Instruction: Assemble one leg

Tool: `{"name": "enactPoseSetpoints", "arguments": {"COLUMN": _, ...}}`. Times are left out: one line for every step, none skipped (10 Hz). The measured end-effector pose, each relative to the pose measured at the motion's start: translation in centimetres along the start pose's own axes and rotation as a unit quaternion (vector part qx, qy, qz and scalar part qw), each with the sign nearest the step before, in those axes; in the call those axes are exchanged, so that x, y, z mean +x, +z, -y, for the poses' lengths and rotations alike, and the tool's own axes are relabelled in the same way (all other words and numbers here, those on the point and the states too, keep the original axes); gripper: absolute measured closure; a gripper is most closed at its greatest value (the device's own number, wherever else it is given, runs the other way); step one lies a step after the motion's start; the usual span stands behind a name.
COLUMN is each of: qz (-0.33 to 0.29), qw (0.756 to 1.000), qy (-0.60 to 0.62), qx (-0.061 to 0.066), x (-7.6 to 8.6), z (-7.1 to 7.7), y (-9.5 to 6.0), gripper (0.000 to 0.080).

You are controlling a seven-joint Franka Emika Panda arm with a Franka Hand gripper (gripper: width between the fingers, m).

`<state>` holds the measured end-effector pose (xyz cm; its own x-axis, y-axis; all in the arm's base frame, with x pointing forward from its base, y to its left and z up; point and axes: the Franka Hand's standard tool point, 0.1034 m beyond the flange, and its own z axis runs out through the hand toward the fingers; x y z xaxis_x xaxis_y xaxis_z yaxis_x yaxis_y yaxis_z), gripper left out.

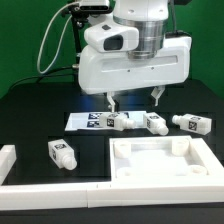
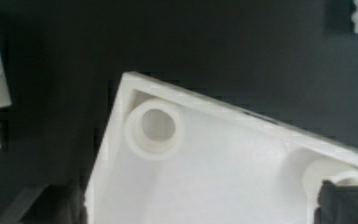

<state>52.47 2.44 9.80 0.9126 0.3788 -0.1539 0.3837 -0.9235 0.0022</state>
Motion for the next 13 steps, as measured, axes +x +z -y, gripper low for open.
{"name": "enactPoseSetpoints", "arguments": {"qz": -0.005, "qw": 1.000, "qy": -0.002, "qx": 0.000, "x": 0.1, "z": 0.9, "y": 0.5, "gripper": 0.0151}}
{"name": "enactPoseSetpoints", "arguments": {"qz": -0.005, "qw": 1.000, "qy": -0.013, "qx": 0.004, "x": -0.6, "z": 4.4, "y": 2.2, "gripper": 0.0151}}
{"name": "enactPoseSetpoints", "arguments": {"qz": -0.007, "qw": 1.000, "qy": -0.028, "qx": 0.005, "x": -1.2, "z": 7.9, "y": 3.2, "gripper": 0.0151}}
{"name": "enactPoseSetpoints", "arguments": {"qz": -0.013, "qw": 0.999, "qy": -0.031, "qx": -0.002, "x": -0.9, "z": 10.9, "y": 3.2, "gripper": 0.0151}}
{"name": "enactPoseSetpoints", "arguments": {"qz": -0.012, "qw": 0.999, "qy": -0.033, "qx": -0.011, "x": -0.6, "z": 13.3, "y": 3.2, "gripper": 0.0151}}
{"name": "enactPoseSetpoints", "arguments": {"qz": -0.004, "qw": 0.999, "qy": -0.046, "qx": -0.007, "x": -0.8, "z": 13.0, "y": 3.2, "gripper": 0.0151}}
{"name": "enactPoseSetpoints", "arguments": {"qz": -0.005, "qw": 0.999, "qy": -0.043, "qx": -0.007, "x": -0.8, "z": 12.8, "y": 3.3, "gripper": 0.0151}}
{"name": "enactPoseSetpoints", "arguments": {"qz": 0.009, "qw": 0.999, "qy": -0.043, "qx": -0.007, "x": -1.1, "z": 12.9, "y": 3.4, "gripper": 0.0151}}
{"name": "enactPoseSetpoints", "arguments": {"qz": 0.036, "qw": 0.999, "qy": -0.036, "qx": -0.019, "x": -1.2, "z": 13.8, "y": 3.4, "gripper": 0.0151}}
{"name": "enactPoseSetpoints", "arguments": {"qz": 0.051, "qw": 0.996, "qy": -0.066, "qx": -0.043, "x": -0.8, "z": 17.2, "y": 3.4, "gripper": 0.0151}}
{"name": "enactPoseSetpoints", "arguments": {"qz": 0.099, "qw": 0.989, "qy": -0.098, "qx": -0.051, "x": -0.8, "z": 19.6, "y": 3.2, "gripper": 0.0151}}
{"name": "enactPoseSetpoints", "arguments": {"qz": 0.140, "qw": 0.983, "qy": -0.105, "qx": -0.058, "x": 0.3, "z": 20.5, "y": 2.3, "gripper": 0.0151}}
{"name": "enactPoseSetpoints", "arguments": {"qz": 0.153, "qw": 0.981, "qy": -0.102, "qx": -0.059, "x": 1.1, "z": 20.5, "y": 2.3, "gripper": 0.0151}}
